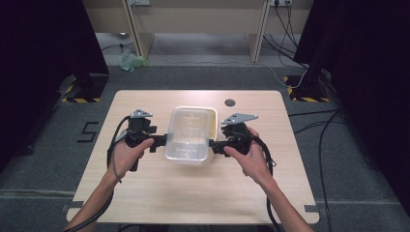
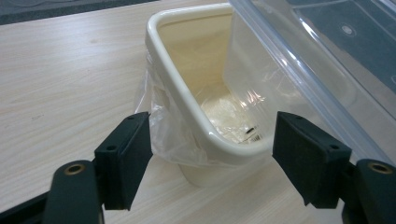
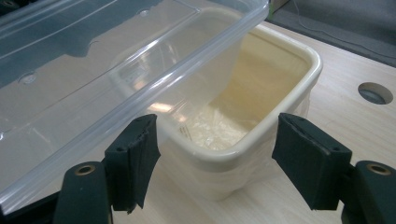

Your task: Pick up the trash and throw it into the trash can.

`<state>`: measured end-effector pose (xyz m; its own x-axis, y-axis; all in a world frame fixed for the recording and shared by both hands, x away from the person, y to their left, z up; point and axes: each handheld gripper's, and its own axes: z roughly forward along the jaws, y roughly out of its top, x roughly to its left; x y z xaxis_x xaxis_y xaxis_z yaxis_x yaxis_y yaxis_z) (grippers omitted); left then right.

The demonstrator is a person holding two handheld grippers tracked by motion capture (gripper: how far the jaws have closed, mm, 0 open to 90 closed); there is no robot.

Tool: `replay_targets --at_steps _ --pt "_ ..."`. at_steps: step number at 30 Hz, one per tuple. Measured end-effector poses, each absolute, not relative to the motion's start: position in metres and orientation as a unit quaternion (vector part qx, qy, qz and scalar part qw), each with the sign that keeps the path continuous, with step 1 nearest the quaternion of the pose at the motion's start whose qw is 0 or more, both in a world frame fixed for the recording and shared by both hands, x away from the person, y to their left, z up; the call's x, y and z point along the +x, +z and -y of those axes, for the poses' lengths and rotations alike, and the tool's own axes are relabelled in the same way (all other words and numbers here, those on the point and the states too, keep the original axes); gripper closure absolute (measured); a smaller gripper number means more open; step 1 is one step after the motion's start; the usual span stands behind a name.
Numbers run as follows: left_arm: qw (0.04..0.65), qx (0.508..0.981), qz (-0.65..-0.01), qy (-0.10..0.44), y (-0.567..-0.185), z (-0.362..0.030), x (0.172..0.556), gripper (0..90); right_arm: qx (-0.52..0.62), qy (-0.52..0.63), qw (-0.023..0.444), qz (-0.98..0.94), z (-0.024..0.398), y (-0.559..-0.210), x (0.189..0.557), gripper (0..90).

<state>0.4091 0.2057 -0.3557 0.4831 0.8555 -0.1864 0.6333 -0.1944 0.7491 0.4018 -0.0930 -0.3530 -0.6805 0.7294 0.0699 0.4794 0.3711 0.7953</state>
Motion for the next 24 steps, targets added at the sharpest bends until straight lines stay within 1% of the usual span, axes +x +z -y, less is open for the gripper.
replay_targets --at_steps 3,8,17,20,24 --pt "0.407 0.758 -0.492 0.132 -0.357 -0.207 0.415 23.2 0.377 0.424 0.143 -0.811 0.095 -0.355 0.409 28.1" --pt "0.408 0.756 -0.494 0.137 -0.356 -0.206 0.419 21.7 0.39 0.425 0.138 -0.805 0.096 -0.357 0.418 27.5" --pt "0.405 0.752 -0.5 0.144 -0.355 -0.205 0.431 21.0 0.401 0.42 0.147 -0.801 0.096 -0.354 0.43 27.1" --pt "0.407 0.75 -0.502 0.141 -0.356 -0.207 0.432 19.0 0.404 0.416 0.143 -0.802 0.098 -0.353 0.434 25.8" --pt "0.408 0.747 -0.505 0.143 -0.354 -0.211 0.431 18.7 0.411 0.416 0.146 -0.798 0.105 -0.351 0.435 25.2"
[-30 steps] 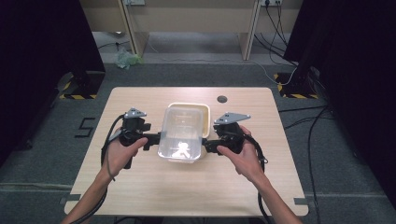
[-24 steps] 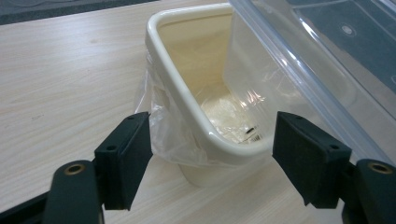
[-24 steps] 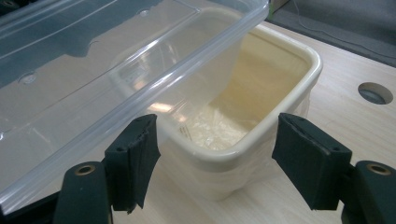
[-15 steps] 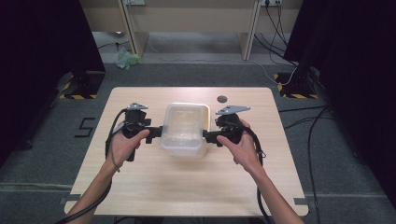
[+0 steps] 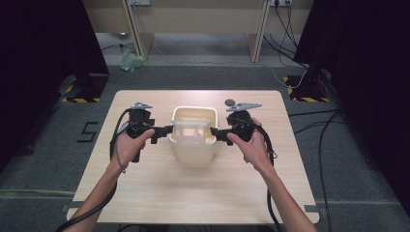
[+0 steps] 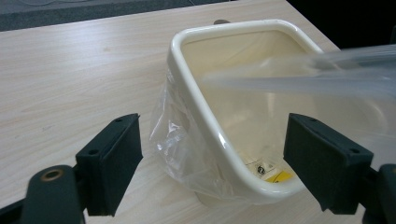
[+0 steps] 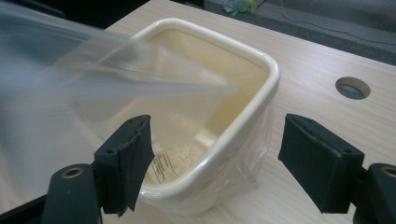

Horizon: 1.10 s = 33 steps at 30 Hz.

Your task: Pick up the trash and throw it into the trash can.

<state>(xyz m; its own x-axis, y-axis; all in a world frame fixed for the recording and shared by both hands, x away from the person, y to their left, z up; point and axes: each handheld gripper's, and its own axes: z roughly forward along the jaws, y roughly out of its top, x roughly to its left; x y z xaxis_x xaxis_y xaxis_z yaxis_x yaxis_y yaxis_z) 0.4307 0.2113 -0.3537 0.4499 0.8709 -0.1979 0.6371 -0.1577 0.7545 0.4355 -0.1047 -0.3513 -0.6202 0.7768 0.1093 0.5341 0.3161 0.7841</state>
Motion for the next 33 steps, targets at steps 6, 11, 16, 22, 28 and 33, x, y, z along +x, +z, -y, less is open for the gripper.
replay_targets --at_steps 6,11,16,22,28,33 --pt "0.41 0.748 -0.502 0.144 -0.353 -0.212 0.426 18.5 0.414 0.42 0.154 -0.793 0.113 -0.347 0.433 25.0" --pt "0.412 0.751 -0.496 0.142 -0.354 -0.211 0.421 18.3 0.415 0.422 0.16 -0.79 0.121 -0.347 0.43 24.9" --pt "0.415 0.752 -0.493 0.14 -0.356 -0.211 0.416 18.2 0.415 0.424 0.163 -0.788 0.127 -0.349 0.427 24.9" --pt "0.422 0.752 -0.488 0.137 -0.359 -0.214 0.407 18.0 0.419 0.423 0.165 -0.786 0.14 -0.355 0.424 24.9" --pt "0.426 0.754 -0.482 0.132 -0.363 -0.217 0.399 17.8 0.423 0.426 0.166 -0.783 0.147 -0.362 0.421 24.7" --pt "0.429 0.757 -0.476 0.131 -0.367 -0.217 0.39 17.7 0.422 0.427 0.166 -0.783 0.15 -0.367 0.417 24.6"
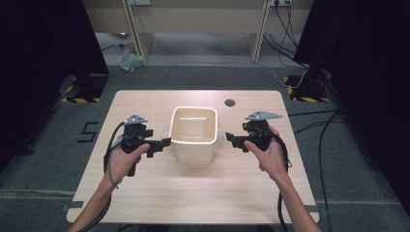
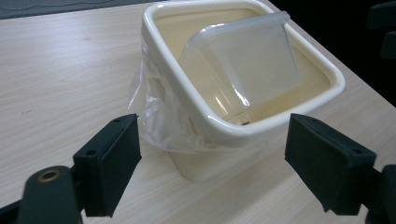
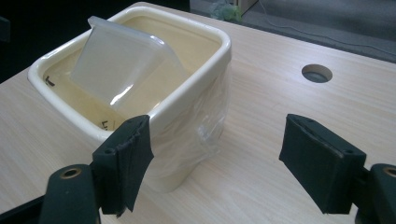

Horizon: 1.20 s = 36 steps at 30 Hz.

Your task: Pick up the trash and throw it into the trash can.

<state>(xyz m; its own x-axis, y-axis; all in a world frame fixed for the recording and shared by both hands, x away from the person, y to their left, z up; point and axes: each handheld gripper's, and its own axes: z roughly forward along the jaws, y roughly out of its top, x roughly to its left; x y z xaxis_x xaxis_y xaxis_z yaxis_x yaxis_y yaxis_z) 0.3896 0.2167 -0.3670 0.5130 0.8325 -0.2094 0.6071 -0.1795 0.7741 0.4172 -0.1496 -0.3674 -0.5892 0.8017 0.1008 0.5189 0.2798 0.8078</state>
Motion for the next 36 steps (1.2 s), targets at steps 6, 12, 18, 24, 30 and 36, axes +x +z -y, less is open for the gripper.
replay_targets --at_steps 6,12,18,24,30,36 --pt "0.439 0.757 -0.466 0.127 -0.375 -0.216 0.377 17.3 0.417 0.429 0.165 -0.784 0.153 -0.376 0.409 24.3" --pt "0.441 0.759 -0.461 0.13 -0.389 -0.213 0.365 17.0 0.413 0.434 0.167 -0.783 0.158 -0.384 0.401 24.1" --pt "0.439 0.764 -0.456 0.13 -0.406 -0.208 0.357 16.8 0.411 0.435 0.165 -0.784 0.161 -0.395 0.393 23.9" --pt "0.433 0.767 -0.451 0.142 -0.419 -0.203 0.35 16.6 0.409 0.435 0.165 -0.785 0.161 -0.403 0.387 23.9" --pt "0.431 0.771 -0.445 0.146 -0.433 -0.199 0.345 16.2 0.404 0.432 0.172 -0.788 0.161 -0.41 0.381 23.5" --pt "0.429 0.775 -0.441 0.145 -0.448 -0.197 0.342 15.9 0.4 0.425 0.18 -0.792 0.161 -0.42 0.375 23.0"
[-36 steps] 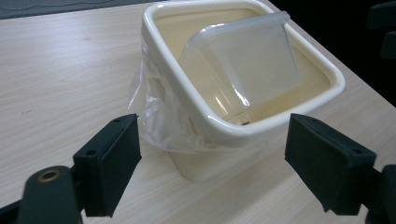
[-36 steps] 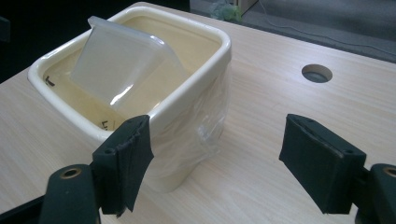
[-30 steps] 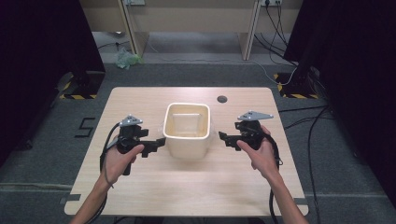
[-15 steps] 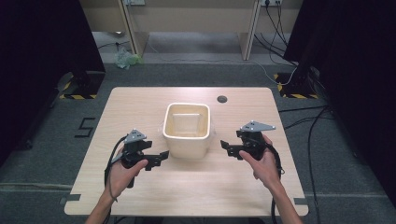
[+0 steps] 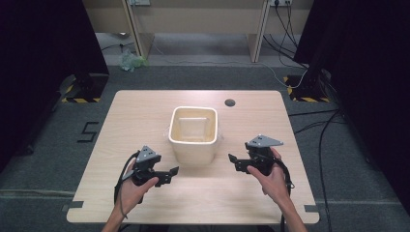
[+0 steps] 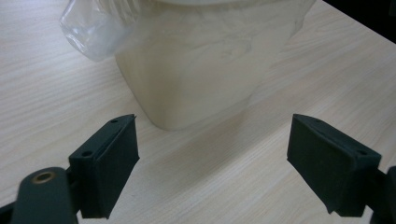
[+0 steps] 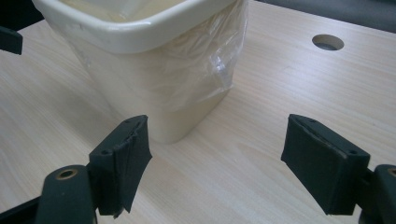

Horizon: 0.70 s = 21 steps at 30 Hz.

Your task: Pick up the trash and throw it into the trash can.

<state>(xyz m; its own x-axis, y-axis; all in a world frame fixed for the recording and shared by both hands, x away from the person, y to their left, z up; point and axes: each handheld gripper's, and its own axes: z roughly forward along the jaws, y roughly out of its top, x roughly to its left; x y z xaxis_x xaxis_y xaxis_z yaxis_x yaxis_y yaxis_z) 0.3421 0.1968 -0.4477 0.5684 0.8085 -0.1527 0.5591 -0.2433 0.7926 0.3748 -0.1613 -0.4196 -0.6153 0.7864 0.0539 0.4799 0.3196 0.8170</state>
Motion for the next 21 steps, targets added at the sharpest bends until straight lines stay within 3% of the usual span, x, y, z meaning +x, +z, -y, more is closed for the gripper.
replay_targets --at_steps 21 --pt "0.399 0.795 -0.438 0.132 -0.496 -0.193 0.338 15.6 0.404 0.413 0.186 -0.795 0.173 -0.455 0.358 22.6"
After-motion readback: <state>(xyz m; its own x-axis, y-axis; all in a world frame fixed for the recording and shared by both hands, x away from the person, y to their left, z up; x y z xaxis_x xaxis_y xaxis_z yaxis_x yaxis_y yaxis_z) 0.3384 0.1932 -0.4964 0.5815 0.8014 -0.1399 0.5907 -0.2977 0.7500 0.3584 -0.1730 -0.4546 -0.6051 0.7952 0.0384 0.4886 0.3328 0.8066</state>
